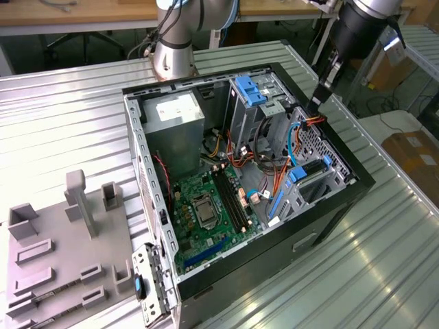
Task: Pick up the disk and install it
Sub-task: 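Insert the disk into the insertion slot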
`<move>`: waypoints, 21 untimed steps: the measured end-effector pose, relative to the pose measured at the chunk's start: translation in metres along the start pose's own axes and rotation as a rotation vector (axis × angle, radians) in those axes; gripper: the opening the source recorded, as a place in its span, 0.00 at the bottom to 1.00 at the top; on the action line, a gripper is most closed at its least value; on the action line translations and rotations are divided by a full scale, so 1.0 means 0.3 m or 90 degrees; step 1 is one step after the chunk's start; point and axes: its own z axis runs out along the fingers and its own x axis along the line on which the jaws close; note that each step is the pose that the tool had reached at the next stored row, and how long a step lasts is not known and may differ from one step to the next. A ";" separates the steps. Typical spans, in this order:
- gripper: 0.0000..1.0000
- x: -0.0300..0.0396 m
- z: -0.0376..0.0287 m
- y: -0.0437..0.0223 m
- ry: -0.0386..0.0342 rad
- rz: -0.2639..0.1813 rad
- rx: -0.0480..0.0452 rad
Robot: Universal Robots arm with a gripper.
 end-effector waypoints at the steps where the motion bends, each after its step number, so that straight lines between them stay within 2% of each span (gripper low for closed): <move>1: 0.11 0.000 0.000 0.000 -0.0010 0.015 0.0004; 8: 0.11 0.000 0.002 0.000 -0.0072 0.102 0.0030; 10: 0.11 -0.001 0.003 0.000 -0.0099 0.140 0.0040; 15: 0.11 -0.004 0.003 0.001 -0.0132 0.187 0.0054; 21: 0.11 -0.019 0.003 0.001 -0.0166 0.245 0.0088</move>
